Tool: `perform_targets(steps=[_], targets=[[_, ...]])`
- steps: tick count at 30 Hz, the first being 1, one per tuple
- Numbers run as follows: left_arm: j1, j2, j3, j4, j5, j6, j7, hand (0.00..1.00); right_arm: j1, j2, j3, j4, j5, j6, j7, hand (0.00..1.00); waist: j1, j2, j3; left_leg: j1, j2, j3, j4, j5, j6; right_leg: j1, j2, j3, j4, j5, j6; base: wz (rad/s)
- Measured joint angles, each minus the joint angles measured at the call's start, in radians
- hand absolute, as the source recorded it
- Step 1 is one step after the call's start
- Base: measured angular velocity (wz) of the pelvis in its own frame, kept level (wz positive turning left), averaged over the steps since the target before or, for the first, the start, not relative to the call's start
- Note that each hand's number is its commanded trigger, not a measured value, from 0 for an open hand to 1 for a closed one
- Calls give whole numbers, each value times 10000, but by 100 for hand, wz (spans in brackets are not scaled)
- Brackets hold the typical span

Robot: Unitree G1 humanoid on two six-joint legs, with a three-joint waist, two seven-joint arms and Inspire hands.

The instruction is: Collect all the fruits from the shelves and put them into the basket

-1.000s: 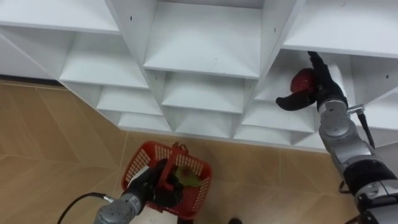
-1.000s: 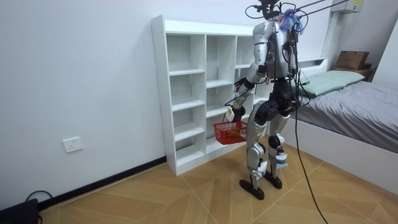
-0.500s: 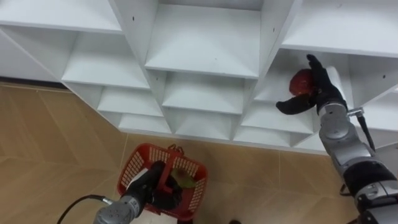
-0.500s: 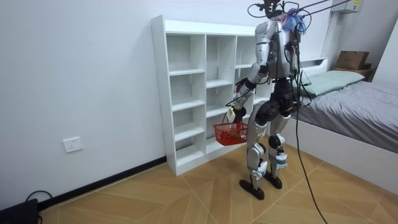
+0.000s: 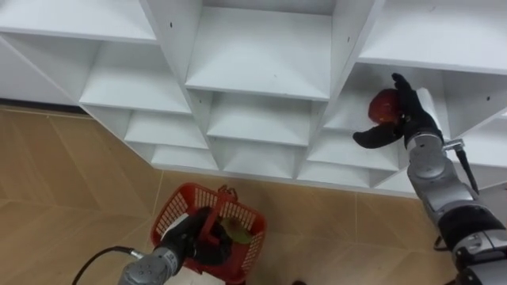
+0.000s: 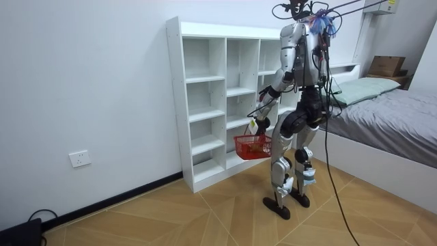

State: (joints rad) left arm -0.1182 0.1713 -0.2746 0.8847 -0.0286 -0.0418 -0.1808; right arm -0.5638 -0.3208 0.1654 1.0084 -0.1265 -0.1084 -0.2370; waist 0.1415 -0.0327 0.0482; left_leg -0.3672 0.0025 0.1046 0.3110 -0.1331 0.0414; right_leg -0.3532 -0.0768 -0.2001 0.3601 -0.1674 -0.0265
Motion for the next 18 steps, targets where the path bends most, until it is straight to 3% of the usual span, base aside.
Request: perform_targets(steps=[18], targets=[[-19, -26, -1, 4, 1, -8, -38, 100, 185, -14, 298, 63, -103, -5, -124, 100, 39, -6, -6, 9, 3, 42, -6, 0, 0, 5, 8, 15, -8, 0, 0, 0]])
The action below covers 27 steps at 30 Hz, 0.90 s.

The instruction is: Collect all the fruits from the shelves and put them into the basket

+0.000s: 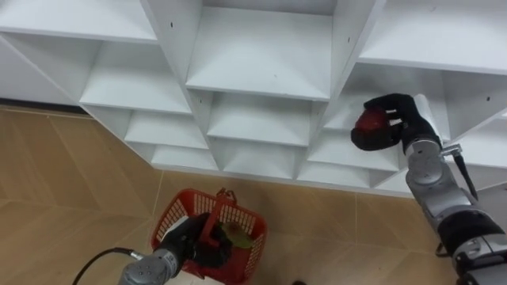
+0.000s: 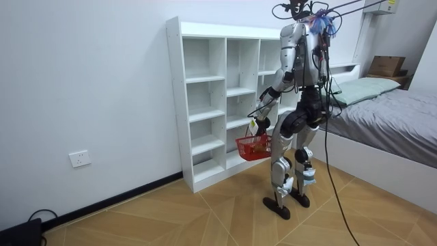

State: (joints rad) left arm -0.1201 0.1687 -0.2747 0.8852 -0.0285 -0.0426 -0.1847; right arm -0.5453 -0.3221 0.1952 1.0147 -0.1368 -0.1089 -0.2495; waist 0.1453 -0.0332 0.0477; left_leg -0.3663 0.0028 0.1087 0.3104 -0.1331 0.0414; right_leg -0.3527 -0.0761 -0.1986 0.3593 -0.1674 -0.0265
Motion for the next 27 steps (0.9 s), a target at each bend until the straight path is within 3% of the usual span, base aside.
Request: perform_targets(steps=[20, 27], targets=[[-12, -4, 9, -6, 6, 0, 16, 100, 1, 2, -3, -148, -67, 0, -13, 100, -1, 45, -22, -35, 0, -50, -29, -1, -1, -38, 3, -21, -3, 0, 0, 0], [24, -65, -34, -150, -5, -9, 53, 100, 129, 55, 80, -887, -250, -13, 117, 100, -61, 184, -142, 109, -3, -39, -67, 1, -5, 90, 9, 2, -20, 1, 1, 0]])
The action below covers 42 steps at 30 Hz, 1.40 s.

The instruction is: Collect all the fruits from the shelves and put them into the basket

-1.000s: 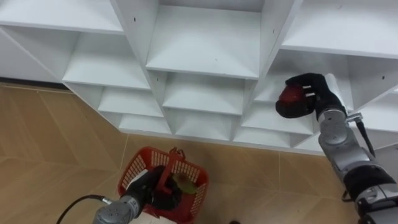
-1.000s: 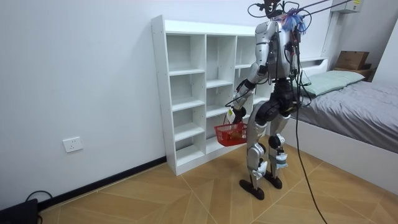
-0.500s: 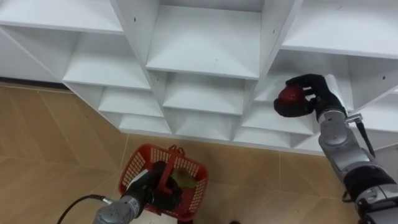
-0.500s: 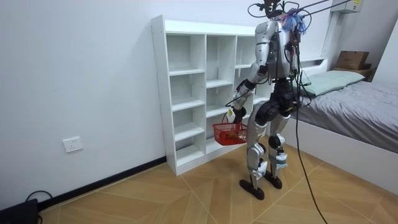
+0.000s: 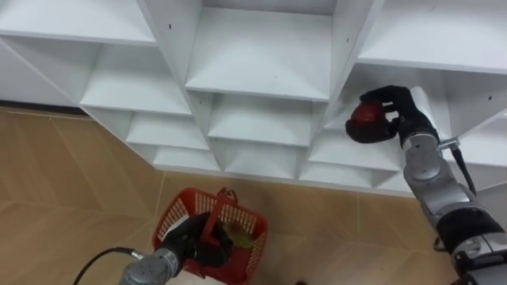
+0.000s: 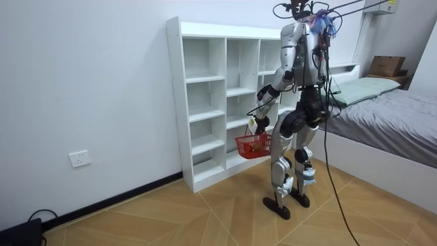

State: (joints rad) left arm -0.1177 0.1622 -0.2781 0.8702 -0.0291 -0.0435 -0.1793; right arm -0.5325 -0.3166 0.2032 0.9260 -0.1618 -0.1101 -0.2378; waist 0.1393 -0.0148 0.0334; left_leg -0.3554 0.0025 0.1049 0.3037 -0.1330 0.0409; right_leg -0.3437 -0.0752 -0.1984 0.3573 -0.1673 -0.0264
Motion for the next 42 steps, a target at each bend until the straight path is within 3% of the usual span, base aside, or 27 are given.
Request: perform_targets(steps=[10, 13, 17, 25, 31, 36, 42], targets=[[119, 31, -1, -283, -417, -194, 222, 100, 749, 215, 166, -1240, 39, -42, 136, 100, -300, -28, -41, 738, 5, 1, -145, 1, -2, 823, 30, -55, -332, 16, 18, 1], [333, 45, 9, -566, -375, -405, 268, 100, 1529, 274, 193, -2173, 26, -295, 332, 100, -344, -129, -177, 904, 19, 29, -210, -2, -8, 1049, 69, -74, -466, 19, 18, 1], [580, 49, -10, -570, -470, -504, 310, 100, 2493, 446, 646, -2709, -67, -430, 819, 100, -563, -151, -189, 1430, -16, 36, -489, 0, -10, 1570, 83, -74, -696, 20, 61, 3], [662, -33, -233, -822, -468, -511, 288, 100, 3093, 914, 1121, -2816, 3, -425, 2185, 100, -1009, -149, -189, 1789, -22, 30, -713, 5, -24, 1929, 110, -119, -973, 37, 78, 0], [815, -130, -392, -1624, -441, -544, 132, 100, 3851, 972, 1156, -3756, 29, -428, 2467, 100, -1068, -172, -198, 2296, -41, 23, -997, 0, -44, 2417, 145, -89, -1241, 47, 115, 0], [811, -404, -401, -1658, -441, -878, 116, 100, 4562, 1114, 1297, -4465, -413, -423, 2922, 100, -1094, -270, -196, 2574, -77, 84, -1073, -1, -43, 2708, 140, -18, -1380, 29, 143, -3], [811, -551, -433, -1657, -443, -887, 116, 100, 4747, 1253, 1305, -4781, -417, -420, 3446, 100, -1103, -305, -204, 2643, -74, 208, -1083, -5, -40, 2737, 138, 42, -1357, 27, 155, -2]])
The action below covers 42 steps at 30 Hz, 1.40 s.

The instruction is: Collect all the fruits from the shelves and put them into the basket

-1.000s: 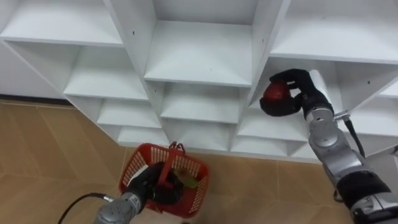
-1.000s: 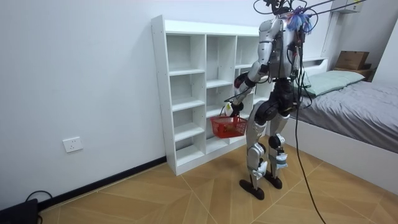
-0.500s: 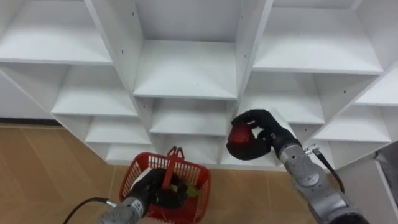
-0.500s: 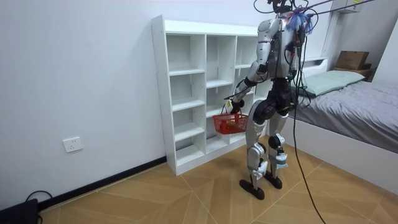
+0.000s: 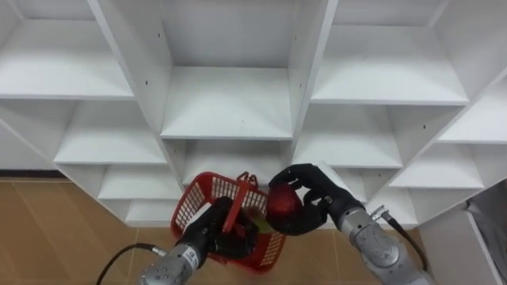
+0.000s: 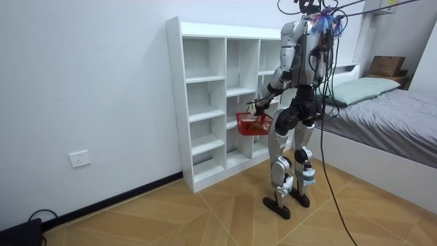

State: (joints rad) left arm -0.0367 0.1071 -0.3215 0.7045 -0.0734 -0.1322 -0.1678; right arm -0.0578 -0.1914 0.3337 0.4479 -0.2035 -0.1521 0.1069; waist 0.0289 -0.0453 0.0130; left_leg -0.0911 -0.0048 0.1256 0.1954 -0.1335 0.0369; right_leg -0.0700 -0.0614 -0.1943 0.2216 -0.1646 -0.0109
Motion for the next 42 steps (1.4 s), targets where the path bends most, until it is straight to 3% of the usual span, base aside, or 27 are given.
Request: perform_targets(steps=[18, 27, 32, 34, 35, 42], targets=[[-38, -13, -10, -175, -4, -9, -179, 100, -1, 194, 280, -25, -68, 3, 490, 100, 62, 21, 14, 111, 86, 111, -73, -51, -47, -19, 101, 210, 28, 37, -15, -3], [-51, 28, 28, -175, -4, -9, -234, 100, 0, 259, 290, -20, -73, 4, 492, 100, 43, 61, 63, 131, 93, 129, -74, -102, -58, -21, 120, 271, 15, 38, -16, -2], [-55, 56, 26, -175, -4, -9, -246, 100, -1, 260, 356, -19, -72, 4, 486, 86, 39, 63, 65, 129, 93, 129, -74, -115, -60, -22, 121, 271, 9, 37, -15, 0], [-55, 83, 26, -176, -3, -9, -272, 100, -1, 263, 372, -19, -73, 4, 486, 42, 42, 62, 65, 124, 93, 126, -74, -116, -60, -22, 121, 269, 8, 37, -14, 0], [-55, 89, 29, -177, -3, -9, -291, 100, -1, 266, 372, -19, -73, 4, 487, 0, 41, 61, 65, 123, 93, 124, -74, -117, -60, -24, 121, 268, 8, 37, -14, 0], [-89, 201, 37, -235, 44, -9, -391, 100, 0, 269, 376, -18, -75, 4, 490, 0, 47, 34, 80, 102, 92, 119, -72, -117, -60, -47, 129, 292, 3, 36, -14, 0]])
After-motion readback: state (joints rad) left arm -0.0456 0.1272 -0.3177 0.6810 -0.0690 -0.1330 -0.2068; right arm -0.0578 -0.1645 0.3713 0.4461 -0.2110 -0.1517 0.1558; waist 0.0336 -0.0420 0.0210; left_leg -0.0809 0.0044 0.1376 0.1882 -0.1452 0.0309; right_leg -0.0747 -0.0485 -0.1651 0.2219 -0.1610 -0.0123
